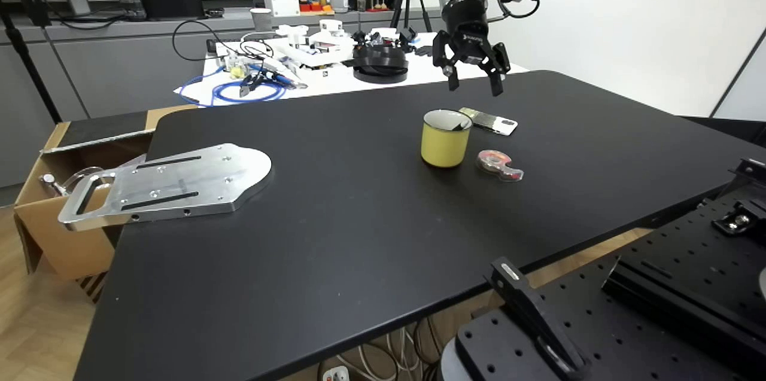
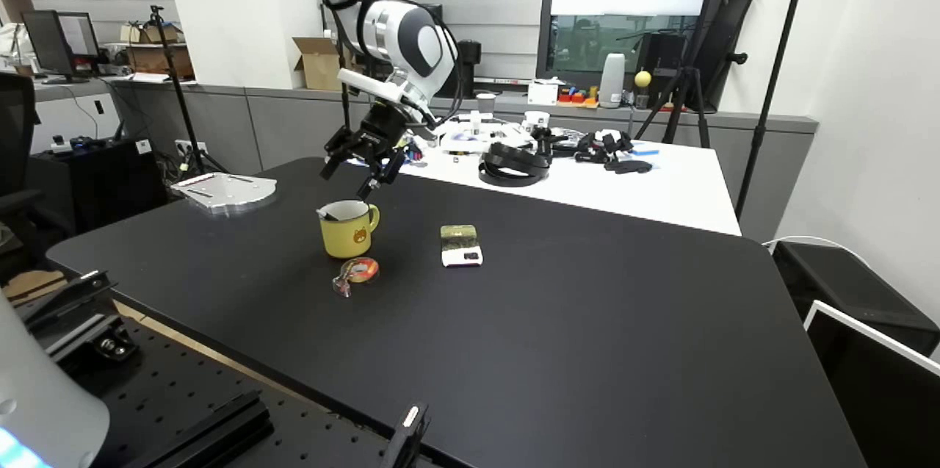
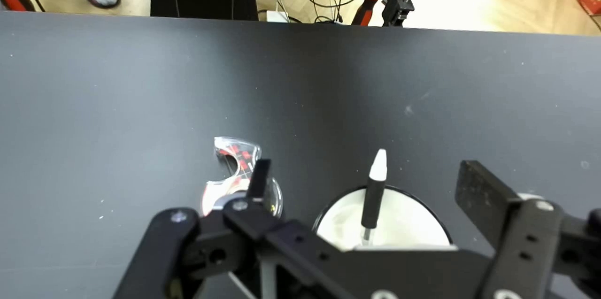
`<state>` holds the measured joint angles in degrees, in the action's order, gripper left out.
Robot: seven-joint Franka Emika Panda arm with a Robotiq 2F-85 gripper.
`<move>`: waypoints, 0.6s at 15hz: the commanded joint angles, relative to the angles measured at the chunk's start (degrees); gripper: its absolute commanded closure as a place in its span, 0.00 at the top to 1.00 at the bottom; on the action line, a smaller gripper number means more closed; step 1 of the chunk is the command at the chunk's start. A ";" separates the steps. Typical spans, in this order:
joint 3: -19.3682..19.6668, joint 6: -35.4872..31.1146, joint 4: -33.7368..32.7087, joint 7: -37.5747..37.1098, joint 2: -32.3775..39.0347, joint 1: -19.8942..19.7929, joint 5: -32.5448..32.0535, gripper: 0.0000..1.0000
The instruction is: Pick up the pen from the table and put it in the yellow cup. Pick up the pen from the yellow cup and put it on the table
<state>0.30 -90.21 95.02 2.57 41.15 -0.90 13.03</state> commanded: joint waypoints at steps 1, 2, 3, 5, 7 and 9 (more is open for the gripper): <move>-0.59 0.07 -0.13 -0.24 0.07 -0.52 -0.34 1.00; -0.59 0.05 -0.08 -0.24 0.04 -0.52 -0.33 1.00; -0.59 0.04 -0.03 -0.24 0.01 -0.51 -0.33 1.00; -0.59 0.02 0.04 -0.24 -0.02 -0.51 -0.33 1.00; -0.60 -0.36 -0.14 -0.35 0.44 -0.39 -0.39 1.00; -0.78 -0.78 -0.38 -0.20 1.10 -0.43 -0.23 1.00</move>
<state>0.17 -90.57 95.25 2.57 41.57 -0.90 13.03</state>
